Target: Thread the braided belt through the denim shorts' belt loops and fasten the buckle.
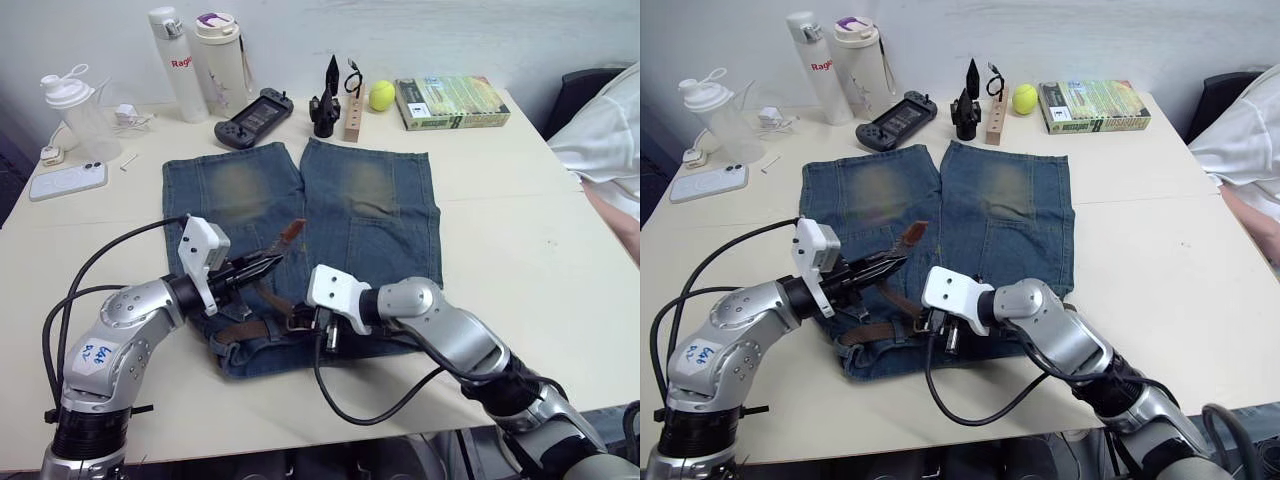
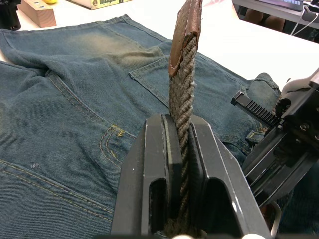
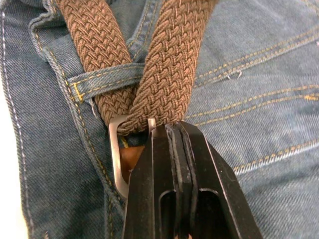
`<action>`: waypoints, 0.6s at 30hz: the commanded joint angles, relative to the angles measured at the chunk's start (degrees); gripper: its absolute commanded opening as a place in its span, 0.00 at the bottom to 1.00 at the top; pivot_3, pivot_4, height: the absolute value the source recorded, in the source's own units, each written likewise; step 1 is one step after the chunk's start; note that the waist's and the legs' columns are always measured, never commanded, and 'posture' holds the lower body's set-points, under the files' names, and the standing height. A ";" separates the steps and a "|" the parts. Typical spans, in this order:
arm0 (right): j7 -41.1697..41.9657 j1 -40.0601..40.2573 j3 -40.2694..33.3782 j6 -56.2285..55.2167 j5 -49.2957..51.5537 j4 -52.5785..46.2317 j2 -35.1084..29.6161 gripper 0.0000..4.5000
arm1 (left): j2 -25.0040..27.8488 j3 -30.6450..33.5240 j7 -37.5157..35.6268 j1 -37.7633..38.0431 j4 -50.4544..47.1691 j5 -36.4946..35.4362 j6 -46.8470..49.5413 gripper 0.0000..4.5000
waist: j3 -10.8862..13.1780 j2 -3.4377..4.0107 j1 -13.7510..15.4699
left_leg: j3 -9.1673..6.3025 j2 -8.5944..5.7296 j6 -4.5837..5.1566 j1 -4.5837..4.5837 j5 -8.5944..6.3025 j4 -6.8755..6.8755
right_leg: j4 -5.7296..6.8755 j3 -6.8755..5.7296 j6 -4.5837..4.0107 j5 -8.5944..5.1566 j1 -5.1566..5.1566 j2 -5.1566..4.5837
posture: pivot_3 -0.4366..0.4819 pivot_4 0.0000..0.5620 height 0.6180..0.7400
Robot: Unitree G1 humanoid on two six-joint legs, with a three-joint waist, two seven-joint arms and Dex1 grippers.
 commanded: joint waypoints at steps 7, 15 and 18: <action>2.09 0.25 1.74 -3.07 -3.69 0.22 -0.86 0.00 | 0.50 -0.04 -0.19 -0.62 -1.41 0.02 -0.87 0.08 | 0.00 0.00 0.00 | 0.00 0.01 0.00 0.00 0.00 -0.01 | 0.00 -0.06 0.00 0.00 0.00 0.00 | 0.48 0.27 0.84; 1.91 2.15 -3.55 0.48 -1.43 -4.75 -1.64 0.00 | 0.96 -0.06 -0.45 -0.21 -1.86 -0.26 -0.78 0.08 | 0.00 0.00 0.11 | -0.01 0.00 0.00 0.00 0.00 0.01 | 0.00 -0.07 0.00 0.00 0.02 -0.02 | 0.48 0.27 0.84; 2.18 3.06 -3.98 1.33 -1.11 -6.45 -2.39 0.00 | 1.04 -0.04 -0.46 -0.35 -1.70 -0.30 -0.72 0.08 | 0.00 0.00 0.08 | -0.01 0.00 0.00 0.00 0.00 0.00 | 0.00 -0.07 0.00 0.00 0.01 -0.02 | 0.48 0.27 0.84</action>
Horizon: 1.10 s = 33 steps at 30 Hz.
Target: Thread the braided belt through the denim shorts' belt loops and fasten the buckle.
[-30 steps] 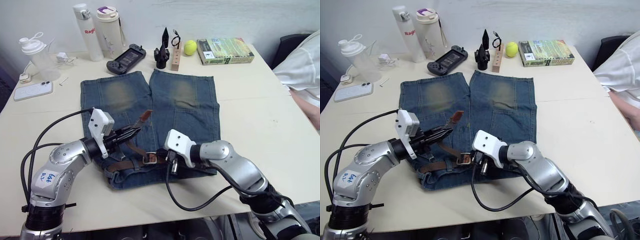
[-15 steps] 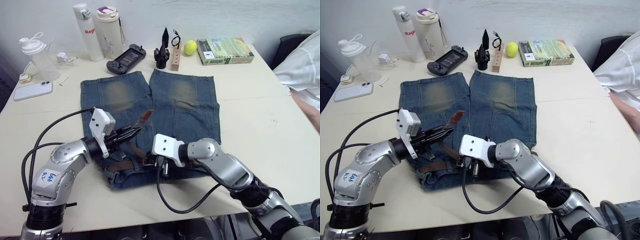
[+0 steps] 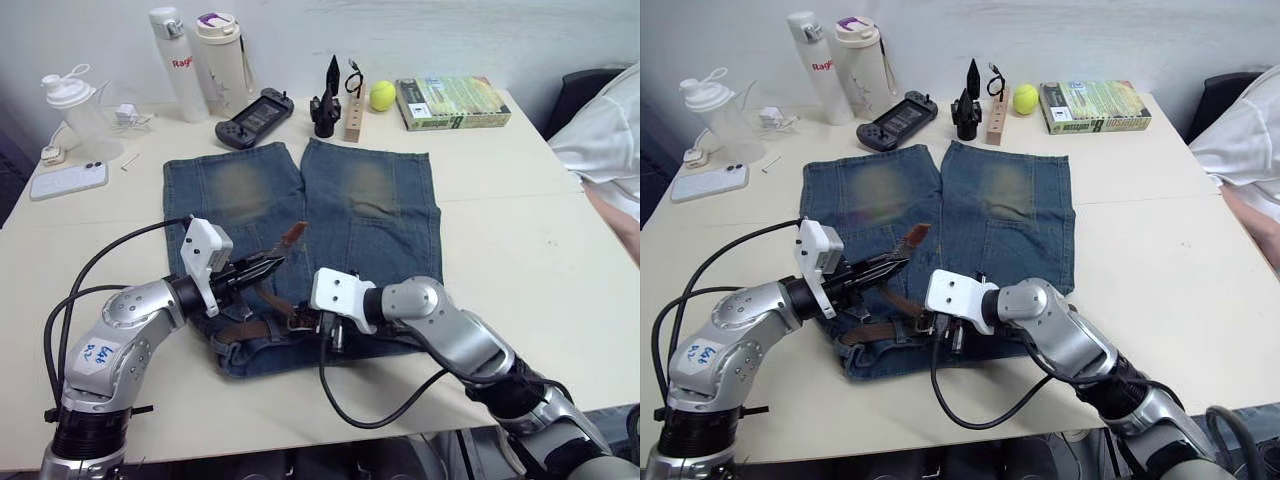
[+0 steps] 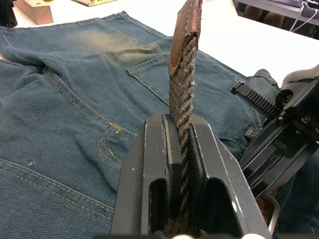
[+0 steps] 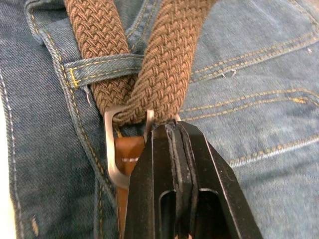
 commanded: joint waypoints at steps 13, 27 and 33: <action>0.37 -0.37 2.66 -0.09 -1.05 -0.44 1.35 0.00 | 0.72 0.52 -0.21 -0.84 -1.46 -0.22 -0.51 0.08 | 0.00 0.00 -0.07 | 0.00 0.00 0.00 0.00 0.00 0.00 | 0.00 -0.01 0.00 0.00 0.00 0.01 | 0.48 0.27 0.84; 4.36 -4.29 9.61 0.14 -5.13 3.14 -0.40 0.00 | 0.35 -0.05 0.34 -1.09 -1.81 -0.10 -0.37 0.08 | 0.00 0.00 -0.14 | 0.01 0.02 -0.01 0.02 0.00 -0.01 | -0.01 -0.02 0.00 0.00 0.00 0.00 | 0.48 0.27 0.84; 5.35 -5.06 15.09 -6.42 -12.69 3.92 -3.23 0.00 | 0.44 -1.35 -0.33 -3.16 -0.77 -0.04 -0.22 0.08 | -0.01 -0.02 -0.02 | 0.00 -0.01 -0.01 0.03 0.00 0.00 | 0.00 -0.01 0.00 0.00 0.01 -0.01 | 0.48 0.27 0.84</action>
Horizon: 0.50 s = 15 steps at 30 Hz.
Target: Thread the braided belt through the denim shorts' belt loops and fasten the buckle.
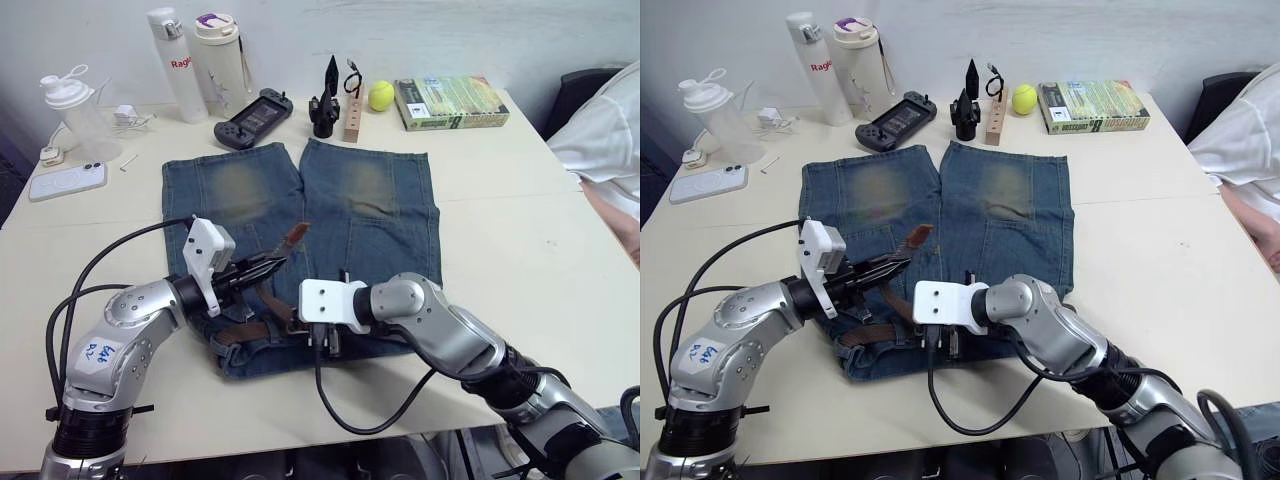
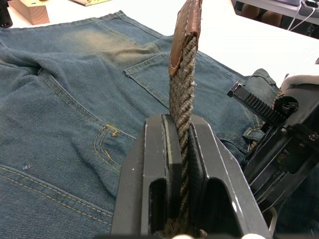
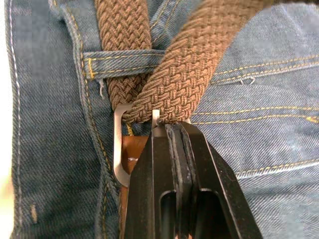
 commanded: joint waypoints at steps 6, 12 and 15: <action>3.34 1.89 7.06 -5.49 -9.29 4.36 -2.04 0.00 | 0.21 -3.11 -2.61 -7.60 2.18 0.50 -0.81 0.08 | -0.03 -0.03 0.01 | 0.02 0.00 -0.01 0.06 0.00 0.01 | 0.02 -0.05 0.00 0.00 0.04 0.04 | 0.48 0.27 0.84; 4.94 2.29 7.96 -8.16 -12.78 5.15 -1.93 0.00 | -1.84 -7.52 -5.38 -16.28 9.12 2.83 -3.18 0.08 | -0.03 -0.03 0.11 | 0.03 0.00 -0.01 0.13 0.01 0.02 | 0.03 -0.24 0.00 0.00 0.10 0.07 | 0.48 0.27 0.84; 5.86 3.40 8.23 -9.58 -13.79 5.26 -1.98 0.00 | -4.12 -10.19 -7.39 -20.82 14.21 4.87 -5.66 0.08 | -0.04 -0.05 0.21 | 0.03 -0.02 -0.01 0.12 0.01 0.05 | 0.07 -0.33 0.00 0.00 0.11 0.08 | 0.48 0.27 0.84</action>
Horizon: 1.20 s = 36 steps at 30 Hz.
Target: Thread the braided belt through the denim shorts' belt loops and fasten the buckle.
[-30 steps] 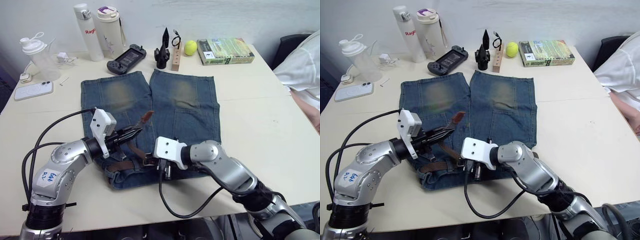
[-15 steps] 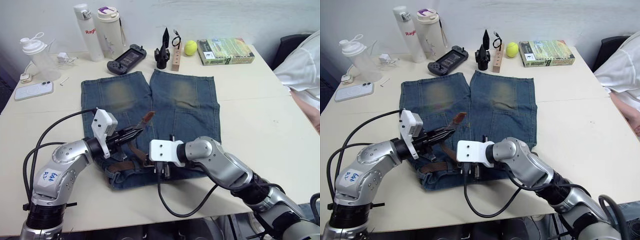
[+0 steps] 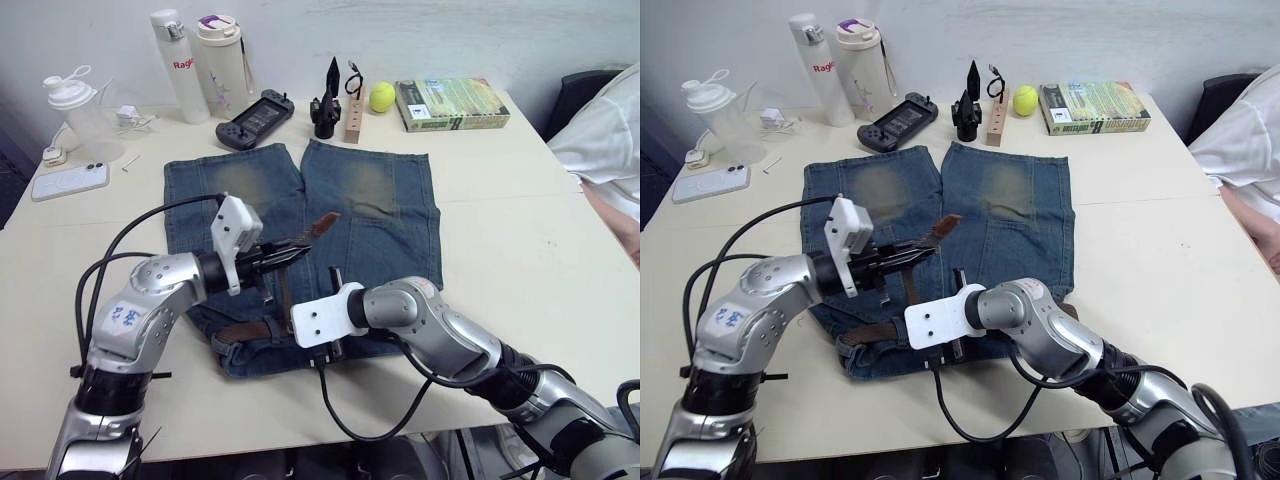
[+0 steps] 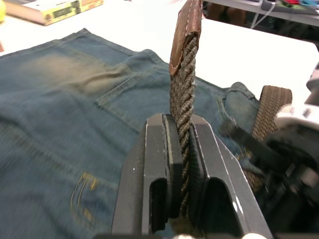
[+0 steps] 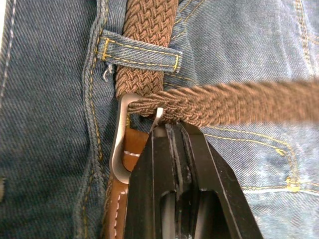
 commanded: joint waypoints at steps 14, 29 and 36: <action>5.84 6.42 3.10 -2.63 -4.14 4.98 0.74 0.00 | -15.66 -7.91 -11.23 -21.98 24.84 8.86 -16.09 0.08 | -0.02 -0.03 1.17 | -0.05 -0.05 0.09 0.00 0.05 0.12 | -0.02 -0.14 0.06 0.03 0.14 0.00 | 0.48 0.27 0.84; 8.87 6.61 1.73 -5.24 -5.79 3.95 1.89 0.00 | -24.95 -8.89 -17.85 -29.10 37.55 12.78 -22.01 0.08 | -0.02 -0.03 1.43 | -0.25 -0.10 0.13 0.02 0.07 0.17 | -0.21 -0.41 0.15 0.08 0.41 -0.03 | 0.48 0.27 0.84; 10.24 6.31 1.33 -5.63 -5.88 4.01 2.50 0.00 | -29.97 -9.67 -20.01 -32.07 40.16 14.23 -23.97 0.08 | -0.03 -0.02 1.41 | -0.53 -0.14 0.15 0.02 0.07 0.17 | -0.50 -0.69 0.20 0.11 0.70 -0.03 | 0.48 0.27 0.84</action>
